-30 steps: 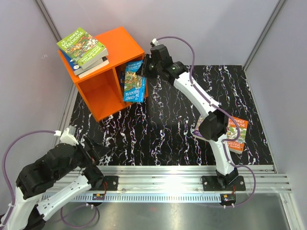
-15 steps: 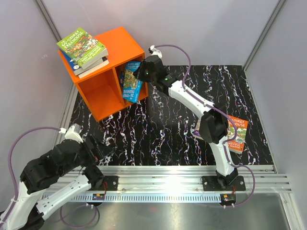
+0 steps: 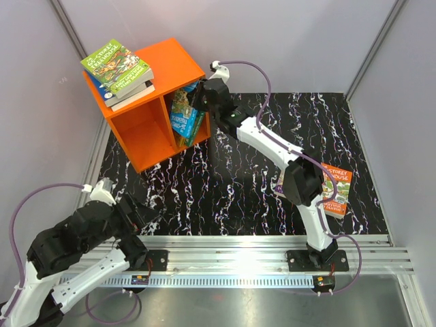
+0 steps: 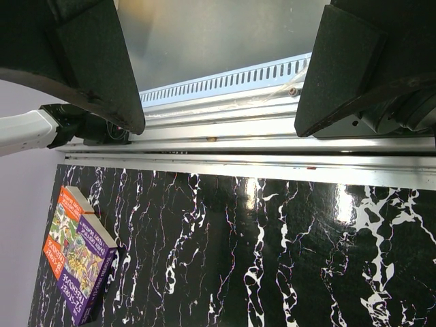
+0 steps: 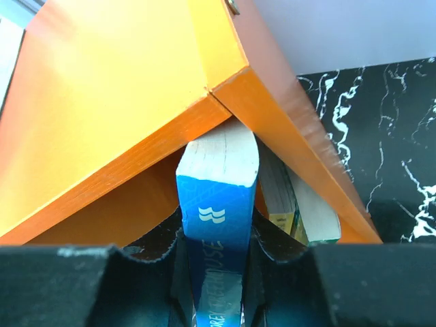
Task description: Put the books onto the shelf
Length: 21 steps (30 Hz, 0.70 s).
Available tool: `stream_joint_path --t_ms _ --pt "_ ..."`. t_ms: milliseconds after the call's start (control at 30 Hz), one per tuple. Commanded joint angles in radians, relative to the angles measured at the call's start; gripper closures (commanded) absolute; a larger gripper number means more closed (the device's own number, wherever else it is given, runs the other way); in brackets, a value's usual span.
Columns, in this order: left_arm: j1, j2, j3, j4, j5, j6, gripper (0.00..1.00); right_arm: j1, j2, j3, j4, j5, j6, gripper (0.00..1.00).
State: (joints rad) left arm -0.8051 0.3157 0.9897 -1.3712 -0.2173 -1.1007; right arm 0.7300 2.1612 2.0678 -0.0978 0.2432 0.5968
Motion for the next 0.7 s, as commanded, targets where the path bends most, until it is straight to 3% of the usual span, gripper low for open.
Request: stream_joint_path --t_ms 0,300,667 --pt "0.0 0.005 0.017 -0.069 -0.005 -0.004 0.01 -0.001 -0.011 0.06 0.245 0.108 -0.049 1.0" --pt "0.001 -0.009 -0.034 -0.039 -0.005 -0.017 0.01 0.0 0.066 -0.052 0.529 0.171 -0.11 1.0" --pt "0.004 -0.069 -0.114 -0.049 -0.027 -0.054 0.01 0.065 0.242 -0.049 0.805 0.323 -0.279 1.0"
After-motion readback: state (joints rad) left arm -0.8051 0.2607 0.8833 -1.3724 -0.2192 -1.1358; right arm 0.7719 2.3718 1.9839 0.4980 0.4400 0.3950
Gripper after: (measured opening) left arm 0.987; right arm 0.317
